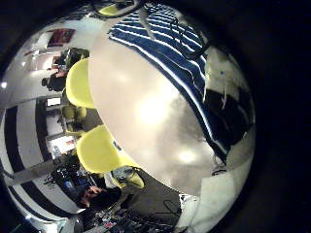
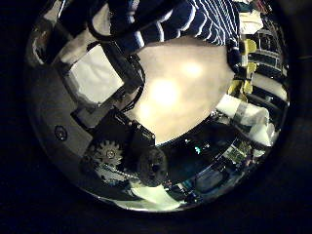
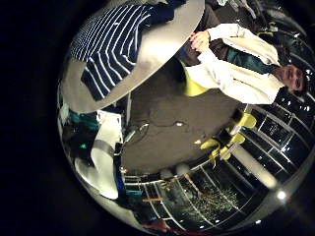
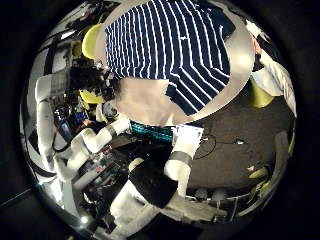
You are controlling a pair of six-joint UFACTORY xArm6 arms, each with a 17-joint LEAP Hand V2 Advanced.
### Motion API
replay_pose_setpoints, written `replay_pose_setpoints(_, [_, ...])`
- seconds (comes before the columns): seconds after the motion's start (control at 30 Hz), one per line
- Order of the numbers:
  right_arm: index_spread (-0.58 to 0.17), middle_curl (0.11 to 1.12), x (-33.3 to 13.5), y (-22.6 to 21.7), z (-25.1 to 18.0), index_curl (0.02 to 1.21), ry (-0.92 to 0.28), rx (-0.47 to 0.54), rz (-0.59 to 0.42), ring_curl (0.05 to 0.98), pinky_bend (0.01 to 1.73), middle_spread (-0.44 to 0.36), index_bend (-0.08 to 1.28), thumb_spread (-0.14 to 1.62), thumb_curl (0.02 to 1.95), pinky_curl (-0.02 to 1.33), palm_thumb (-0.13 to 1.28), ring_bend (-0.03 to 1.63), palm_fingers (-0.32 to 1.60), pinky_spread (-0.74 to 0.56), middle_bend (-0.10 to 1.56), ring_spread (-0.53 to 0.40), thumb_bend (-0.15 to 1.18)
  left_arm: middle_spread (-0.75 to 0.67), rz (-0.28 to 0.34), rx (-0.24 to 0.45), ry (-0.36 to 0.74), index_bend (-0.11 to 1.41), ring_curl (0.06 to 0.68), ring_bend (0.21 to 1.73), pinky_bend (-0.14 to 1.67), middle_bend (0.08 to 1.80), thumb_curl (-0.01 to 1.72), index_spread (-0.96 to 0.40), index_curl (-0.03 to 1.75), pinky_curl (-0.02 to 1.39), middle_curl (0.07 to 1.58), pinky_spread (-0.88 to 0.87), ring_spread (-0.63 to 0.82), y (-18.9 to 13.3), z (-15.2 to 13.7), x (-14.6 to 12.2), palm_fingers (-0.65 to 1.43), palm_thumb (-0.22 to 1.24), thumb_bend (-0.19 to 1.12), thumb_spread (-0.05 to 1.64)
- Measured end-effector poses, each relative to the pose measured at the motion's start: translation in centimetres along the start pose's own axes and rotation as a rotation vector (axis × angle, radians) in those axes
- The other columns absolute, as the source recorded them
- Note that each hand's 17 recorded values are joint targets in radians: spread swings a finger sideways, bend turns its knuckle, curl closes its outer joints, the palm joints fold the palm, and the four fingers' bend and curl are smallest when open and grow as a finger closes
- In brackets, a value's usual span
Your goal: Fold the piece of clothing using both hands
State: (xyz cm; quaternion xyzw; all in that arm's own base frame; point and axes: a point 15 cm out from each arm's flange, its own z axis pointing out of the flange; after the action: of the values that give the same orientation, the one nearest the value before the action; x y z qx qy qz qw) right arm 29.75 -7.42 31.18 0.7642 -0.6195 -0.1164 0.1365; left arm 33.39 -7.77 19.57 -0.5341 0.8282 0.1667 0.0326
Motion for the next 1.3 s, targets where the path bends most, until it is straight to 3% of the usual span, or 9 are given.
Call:
replay_pose_setpoints(0.13, [-0.363,0.35,0.2,-0.7,0.8,0.28,-0.006,-0.019,-0.003,0.245,0.49,-0.073,0.15,1.2,0.29,0.24,0.4,0.58,0.25,0.34,0.2,0.077,0.02,-0.56,0.005,-0.006,0.011,0.44,0.508,1.34,1.15,0.86,0.5,-0.61,0.87,0.65,0.98,-0.62,-0.47,-0.3,-1.0,-0.1,1.01,0.85,-0.01,1.07])
replay_pose_setpoints(0.27, [-0.342,0.36,0.6,-2.2,1.6,0.27,0.003,0.009,-0.007,0.245,0.49,-0.052,0.15,1.18,0.3,0.24,0.44,0.59,0.26,0.32,0.22,0.059,-0.01,-0.58,0.013,-0.02,0.013,0.43,0.519,1.37,1.18,0.87,0.52,-0.64,0.95,0.66,1.02,-0.62,-0.47,-0.3,-1.9,-0.3,0.99,0.84,-0.01,1.08])
replay_pose_setpoints(0.4, [-0.318,0.37,-0.5,-1.8,7.1,0.27,-0.023,-0.073,-0.02,0.245,0.5,-0.031,0.16,1.13,0.3,0.24,0.44,0.58,0.23,0.31,0.23,0.055,-0.02,-0.6,0.021,-0.018,0.026,0.41,0.528,1.39,1.2,0.87,0.54,-0.67,1.06,0.67,1.06,-0.62,-0.46,-0.4,-2.6,-0.3,0.97,0.84,-0.02,1.09])
replay_pose_setpoints(0.53, [-0.301,0.37,-0.9,-3.8,10.2,0.28,-0.014,-0.077,-0.04,0.239,0.48,-0.012,0.16,1.1,0.3,0.24,0.44,0.55,0.21,0.3,0.23,0.063,-0.02,-0.62,0.02,-0.02,0.028,0.38,0.532,1.4,1.21,0.87,0.55,-0.7,1.14,0.67,1.09,-0.62,-0.46,-0.5,-3.0,-0.5,0.95,0.83,-0.01,1.09])
replay_pose_setpoints(0.87, [-0.284,0.37,-1.2,-7.4,13.1,0.28,0.005,-0.064,-0.042,0.242,0.46,-0.003,0.16,1.05,0.32,0.24,0.47,0.55,0.21,0.29,0.24,0.065,-0.02,-0.64,0.023,-0.034,0.026,0.32,0.531,1.4,1.23,0.86,0.56,-0.72,1.29,0.67,1.13,-0.61,-0.46,-0.4,-3.4,-0.7,0.95,0.82,-0.02,1.09])
replay_pose_setpoints(1.1, [-0.269,0.38,-0.8,-7.7,13.9,0.28,0.032,-0.094,-0.03,0.265,0.45,-0.039,0.16,1.05,0.34,0.24,0.57,0.64,0.34,0.18,0.28,-0.038,-0.01,-0.66,0.026,-0.025,0.031,0.27,0.529,1.4,1.23,0.84,0.57,-0.72,1.37,0.67,1.16,-0.61,-0.46,-0.6,-4.2,-0.8,0.96,0.81,-0.02,1.09])
replay_pose_setpoints(1.3, [-0.282,0.43,-0.1,-8.3,14.2,0.26,0.084,-0.121,-0.026,0.322,0.58,-0.131,0.14,1.04,0.37,0.25,0.68,0.82,0.55,-0.06,0.39,-0.201,-0.01,-0.67,0.036,-0.017,0.029,0.23,0.526,1.39,1.22,0.82,0.57,-0.71,1.42,0.66,1.17,-0.61,-0.46,-1.0,-5.4,-1.2,0.97,0.8,-0.02,1.09])
